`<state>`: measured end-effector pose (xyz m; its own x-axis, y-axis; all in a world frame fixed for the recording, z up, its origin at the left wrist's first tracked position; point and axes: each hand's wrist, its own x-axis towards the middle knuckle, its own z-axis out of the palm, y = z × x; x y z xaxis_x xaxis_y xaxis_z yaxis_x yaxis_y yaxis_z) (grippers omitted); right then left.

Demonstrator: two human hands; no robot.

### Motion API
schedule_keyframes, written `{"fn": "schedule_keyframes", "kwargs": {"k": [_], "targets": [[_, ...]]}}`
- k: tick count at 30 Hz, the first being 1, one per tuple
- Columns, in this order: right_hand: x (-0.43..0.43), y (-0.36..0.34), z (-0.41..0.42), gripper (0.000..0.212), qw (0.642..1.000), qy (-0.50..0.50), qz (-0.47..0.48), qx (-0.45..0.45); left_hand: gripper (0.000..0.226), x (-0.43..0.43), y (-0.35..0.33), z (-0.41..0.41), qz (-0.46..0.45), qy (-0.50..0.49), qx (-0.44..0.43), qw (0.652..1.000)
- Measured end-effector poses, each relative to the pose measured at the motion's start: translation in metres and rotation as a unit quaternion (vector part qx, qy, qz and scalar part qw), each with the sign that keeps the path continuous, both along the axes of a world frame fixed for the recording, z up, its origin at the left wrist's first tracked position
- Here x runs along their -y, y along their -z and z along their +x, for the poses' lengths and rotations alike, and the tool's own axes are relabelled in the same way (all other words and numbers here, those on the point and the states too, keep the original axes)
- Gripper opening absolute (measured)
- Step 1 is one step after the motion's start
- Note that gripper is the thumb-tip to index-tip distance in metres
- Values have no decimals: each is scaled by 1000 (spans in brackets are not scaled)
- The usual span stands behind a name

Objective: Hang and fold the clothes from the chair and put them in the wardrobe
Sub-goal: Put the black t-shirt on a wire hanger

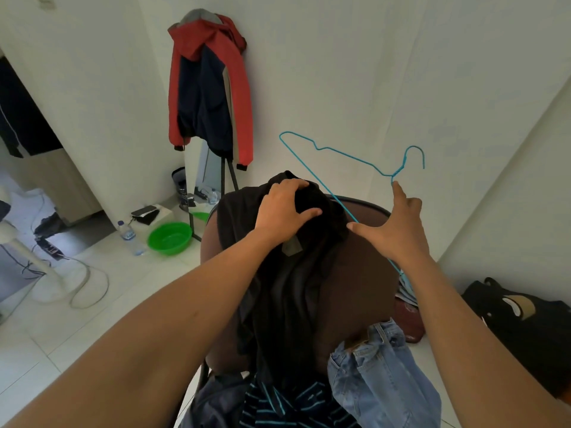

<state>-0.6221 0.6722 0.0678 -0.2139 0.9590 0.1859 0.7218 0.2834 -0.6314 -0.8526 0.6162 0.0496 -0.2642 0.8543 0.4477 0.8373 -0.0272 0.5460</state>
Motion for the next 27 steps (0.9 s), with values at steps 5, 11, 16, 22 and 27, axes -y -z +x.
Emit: {"fn": "schedule_keyframes", "kwargs": {"k": [5,11,16,22,27], "targets": [[-4,3,9,124,1000,7,1,17,26,-31,-18,-25,12,-51,36,998],[-10,7,19,123,999,14,6,35,26,-67,-58,-55,-197,-28,19,980],[-16,11,18,123,999,12,6,44,6,-73,-59,-67,-255,-17,-11,967],[-15,12,14,123,998,5,15,62,40,-61,-66,-80,-286,36,-111,951],[-7,2,19,121,996,11,27,85,52,-40,-88,-74,-303,46,-198,931]]}}
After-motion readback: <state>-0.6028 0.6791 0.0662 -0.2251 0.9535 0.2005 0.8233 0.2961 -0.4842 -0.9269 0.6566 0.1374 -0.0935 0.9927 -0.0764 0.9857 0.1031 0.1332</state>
